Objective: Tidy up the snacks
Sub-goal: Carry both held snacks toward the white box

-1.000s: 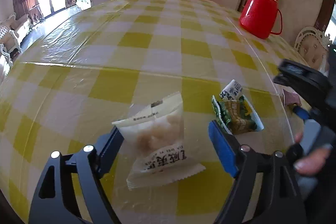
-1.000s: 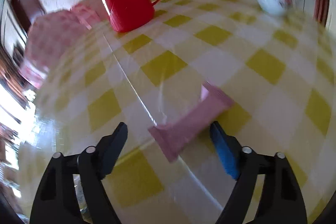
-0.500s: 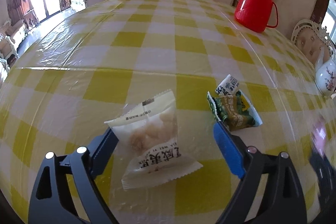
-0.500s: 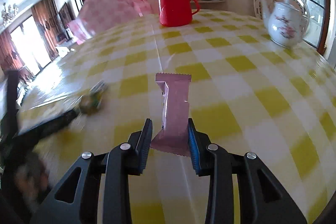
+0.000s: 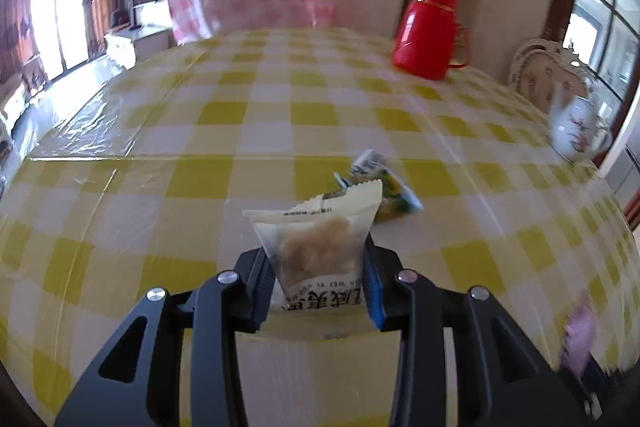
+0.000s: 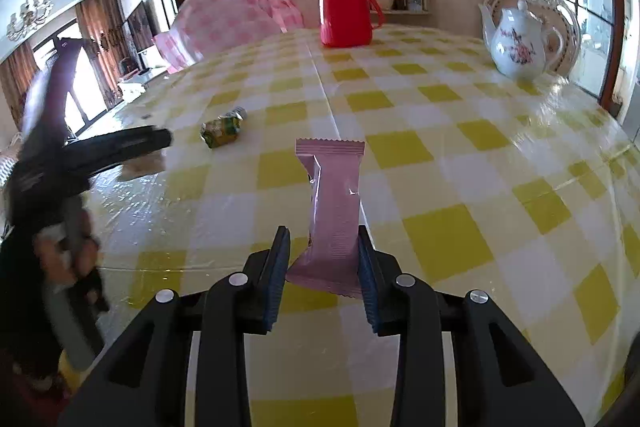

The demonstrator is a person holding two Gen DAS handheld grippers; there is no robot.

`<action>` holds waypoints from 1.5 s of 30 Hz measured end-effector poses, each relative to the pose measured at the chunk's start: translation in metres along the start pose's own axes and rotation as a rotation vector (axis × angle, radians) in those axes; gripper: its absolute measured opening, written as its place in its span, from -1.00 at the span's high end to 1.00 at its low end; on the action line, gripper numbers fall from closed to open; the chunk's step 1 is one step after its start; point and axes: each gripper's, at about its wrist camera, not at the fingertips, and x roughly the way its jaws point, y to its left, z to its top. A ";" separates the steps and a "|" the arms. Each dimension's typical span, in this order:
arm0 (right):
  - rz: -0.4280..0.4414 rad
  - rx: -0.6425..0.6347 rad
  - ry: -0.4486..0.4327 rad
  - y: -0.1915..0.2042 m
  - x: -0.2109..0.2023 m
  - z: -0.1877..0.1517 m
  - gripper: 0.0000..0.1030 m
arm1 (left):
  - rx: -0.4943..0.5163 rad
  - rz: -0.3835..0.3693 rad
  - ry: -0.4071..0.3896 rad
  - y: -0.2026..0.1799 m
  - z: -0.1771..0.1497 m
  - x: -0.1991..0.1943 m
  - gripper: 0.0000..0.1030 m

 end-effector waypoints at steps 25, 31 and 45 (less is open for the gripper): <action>0.123 0.068 -0.032 0.006 -0.044 -0.026 0.35 | -0.025 -0.091 -0.077 -0.003 -0.099 -0.117 0.27; 0.188 0.093 -0.039 0.012 -0.068 -0.044 0.35 | 0.024 -0.072 -0.101 -0.002 -0.117 -0.151 0.26; 0.286 0.056 -0.010 0.049 -0.097 -0.082 0.35 | 0.052 -0.043 -0.120 0.032 -0.143 -0.201 0.26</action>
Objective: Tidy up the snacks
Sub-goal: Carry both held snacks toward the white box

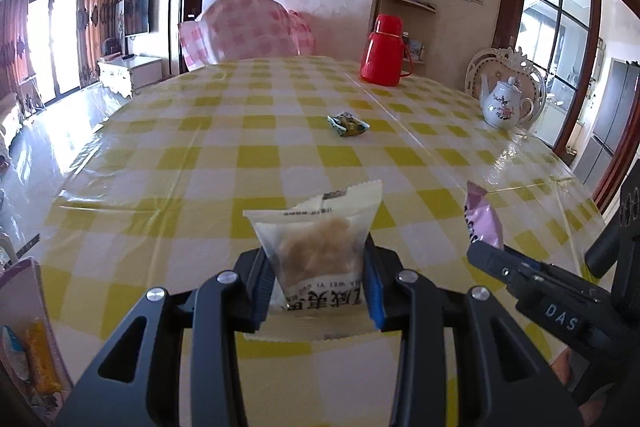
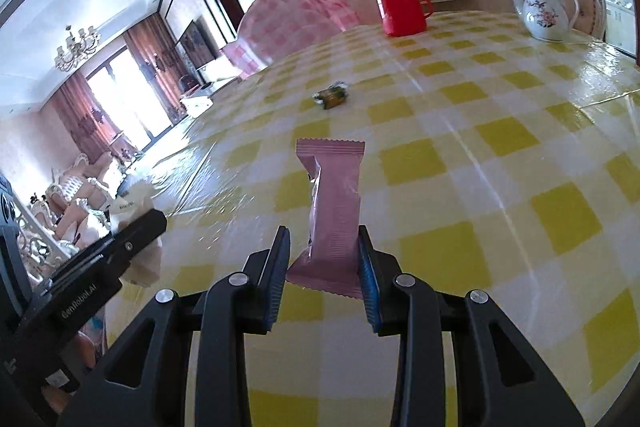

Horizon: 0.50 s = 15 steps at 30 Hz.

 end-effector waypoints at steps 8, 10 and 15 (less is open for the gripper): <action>0.063 -0.075 0.040 0.040 0.001 -0.019 0.35 | 0.036 0.031 0.006 0.021 -0.014 -0.026 0.26; 0.069 -0.097 0.049 0.051 0.003 -0.022 0.35 | 0.040 0.047 0.005 0.029 -0.019 -0.033 0.26; 0.103 -0.153 0.069 0.081 0.005 -0.033 0.35 | 0.031 0.070 0.007 0.052 -0.029 -0.052 0.26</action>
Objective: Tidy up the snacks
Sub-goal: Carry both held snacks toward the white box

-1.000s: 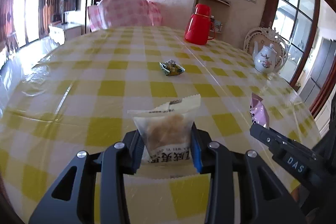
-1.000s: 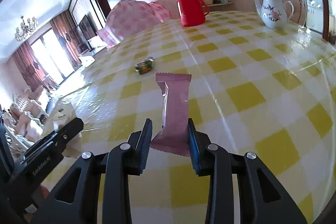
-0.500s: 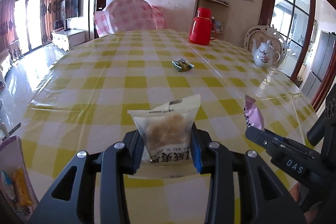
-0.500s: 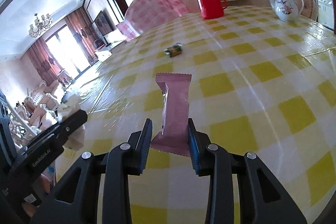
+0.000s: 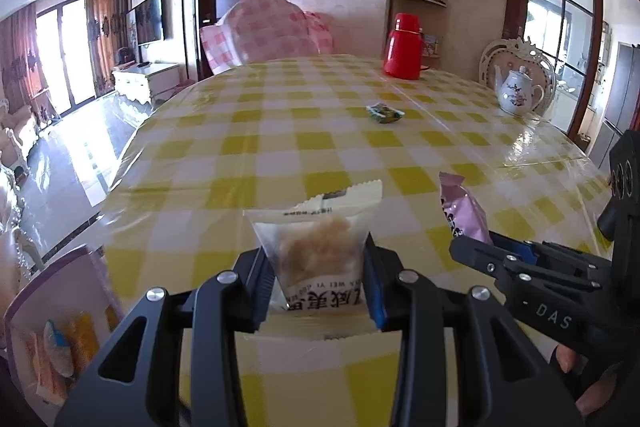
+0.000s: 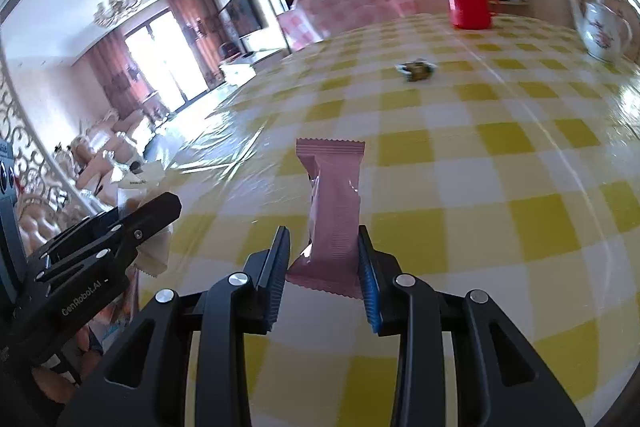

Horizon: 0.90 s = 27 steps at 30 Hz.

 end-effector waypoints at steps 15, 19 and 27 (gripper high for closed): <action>0.136 -0.237 0.054 0.118 0.009 -0.024 0.35 | -0.074 0.126 0.014 0.092 -0.029 -0.036 0.26; 0.174 -0.312 0.077 0.153 0.013 -0.035 0.35 | -0.093 0.184 0.019 0.123 -0.031 -0.046 0.26; 0.237 -0.451 0.132 0.212 0.020 -0.064 0.35 | -0.112 0.307 0.035 0.178 -0.037 -0.067 0.26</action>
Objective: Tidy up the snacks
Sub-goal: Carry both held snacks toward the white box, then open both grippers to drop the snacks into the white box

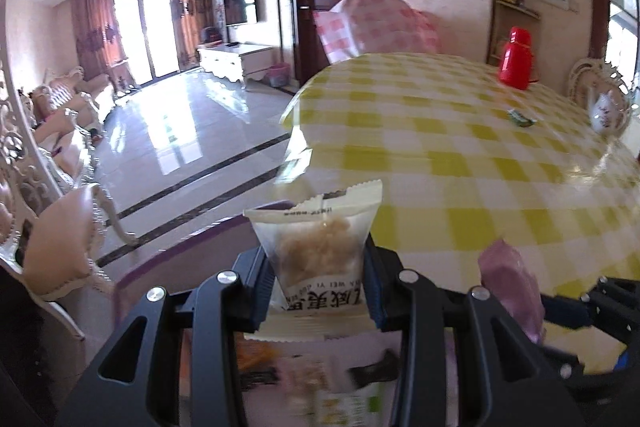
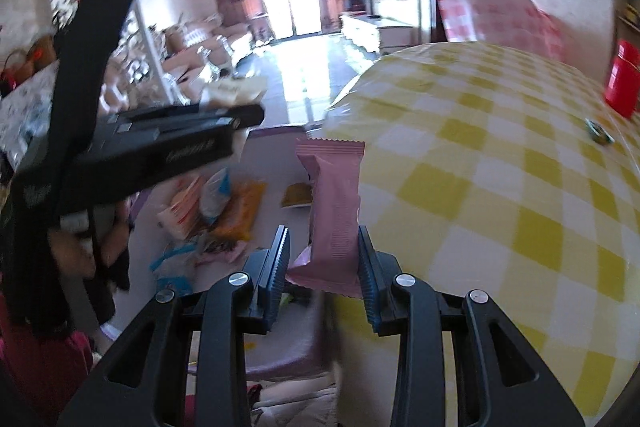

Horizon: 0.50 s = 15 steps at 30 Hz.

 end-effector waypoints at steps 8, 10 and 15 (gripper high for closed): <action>0.226 -0.075 0.053 0.031 0.012 -0.006 0.16 | 0.021 0.134 0.072 0.032 -0.004 0.001 0.16; 0.255 -0.087 0.025 0.030 0.000 -0.004 -0.20 | 0.007 0.206 0.080 0.039 -0.004 -0.001 -0.42; 0.147 0.015 -0.109 -0.024 -0.038 0.007 -0.36 | -0.010 0.317 -0.019 0.030 0.005 -0.021 -0.97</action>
